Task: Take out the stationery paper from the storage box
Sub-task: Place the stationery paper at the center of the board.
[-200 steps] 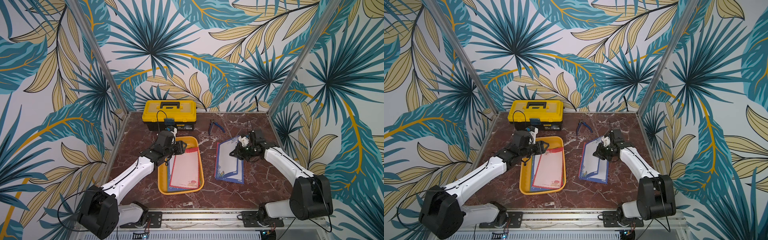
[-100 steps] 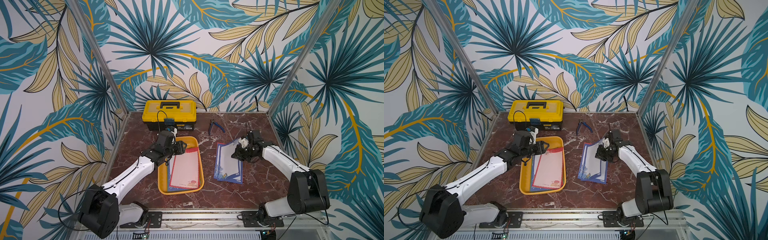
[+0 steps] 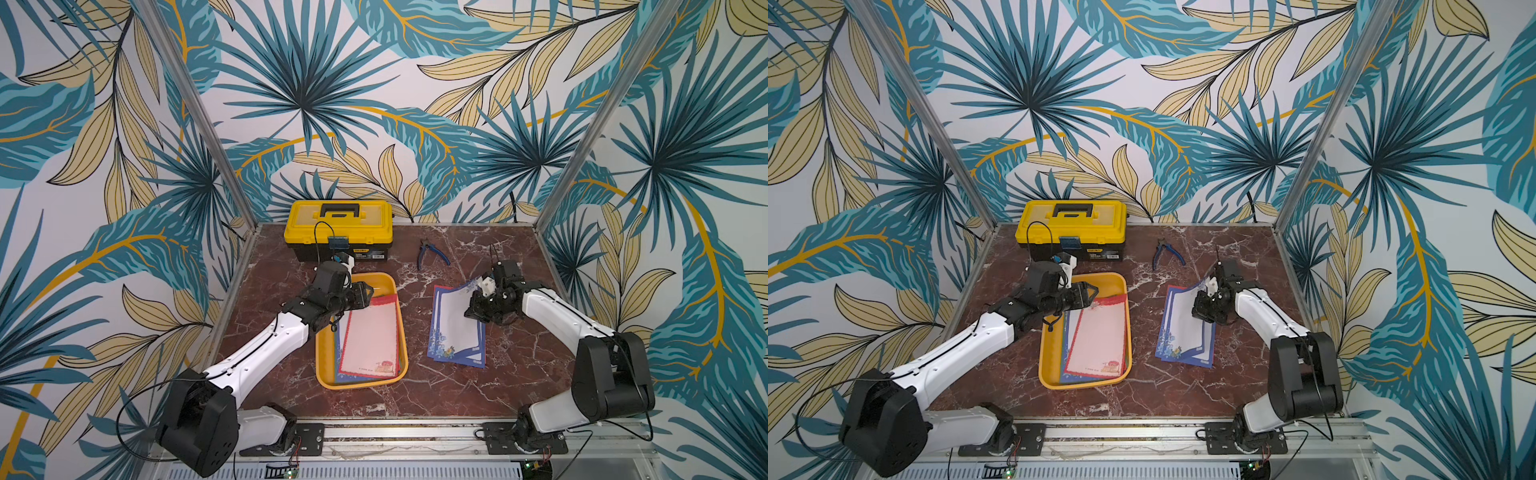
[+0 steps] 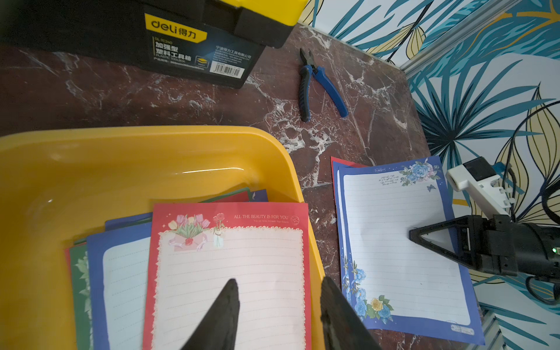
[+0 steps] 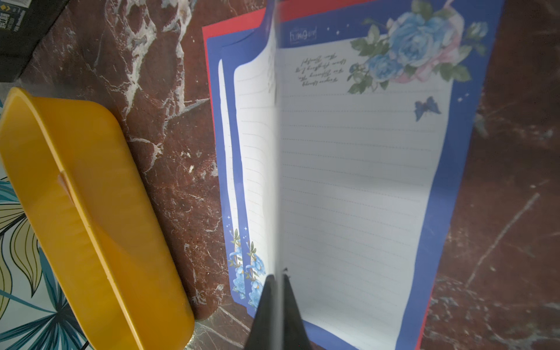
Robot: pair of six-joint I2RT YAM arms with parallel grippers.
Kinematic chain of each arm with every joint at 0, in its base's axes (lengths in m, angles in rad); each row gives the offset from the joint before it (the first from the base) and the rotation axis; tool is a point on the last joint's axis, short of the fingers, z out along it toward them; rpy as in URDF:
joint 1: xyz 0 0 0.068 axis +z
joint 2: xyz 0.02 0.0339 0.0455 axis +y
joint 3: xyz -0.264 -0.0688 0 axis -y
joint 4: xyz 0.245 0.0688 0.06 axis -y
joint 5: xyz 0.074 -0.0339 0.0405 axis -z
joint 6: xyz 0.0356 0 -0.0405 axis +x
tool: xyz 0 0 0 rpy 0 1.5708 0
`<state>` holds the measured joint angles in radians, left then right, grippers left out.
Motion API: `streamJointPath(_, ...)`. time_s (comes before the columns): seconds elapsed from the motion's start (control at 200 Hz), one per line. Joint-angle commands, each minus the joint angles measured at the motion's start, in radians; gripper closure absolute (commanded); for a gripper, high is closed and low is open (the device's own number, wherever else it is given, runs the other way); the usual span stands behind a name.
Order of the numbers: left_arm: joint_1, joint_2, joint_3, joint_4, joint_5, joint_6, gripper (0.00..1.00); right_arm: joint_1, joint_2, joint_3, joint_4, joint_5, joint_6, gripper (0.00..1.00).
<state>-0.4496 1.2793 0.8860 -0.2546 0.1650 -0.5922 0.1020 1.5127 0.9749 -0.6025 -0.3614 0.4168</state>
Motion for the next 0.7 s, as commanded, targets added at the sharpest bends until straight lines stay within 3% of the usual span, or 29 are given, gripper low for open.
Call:
streamJointPath(0.0, 0.007, 0.002, 0.005, 0.005, 0.004, 0.006, 0.54, -0.007, 0.013, 0.007, -0.017, 0.032, -0.018, 0.96)
streamJointPath(0.35, 0.007, -0.001, -0.004, 0.006, 0.005, -0.003, 0.55, -0.007, 0.041, 0.001, -0.005, 0.039, -0.018, 0.93)
streamJointPath(0.691, 0.007, -0.028, -0.023, 0.005, -0.002, 0.003, 0.55, -0.007, 0.055, 0.001, -0.001, 0.082, -0.022, 0.82)
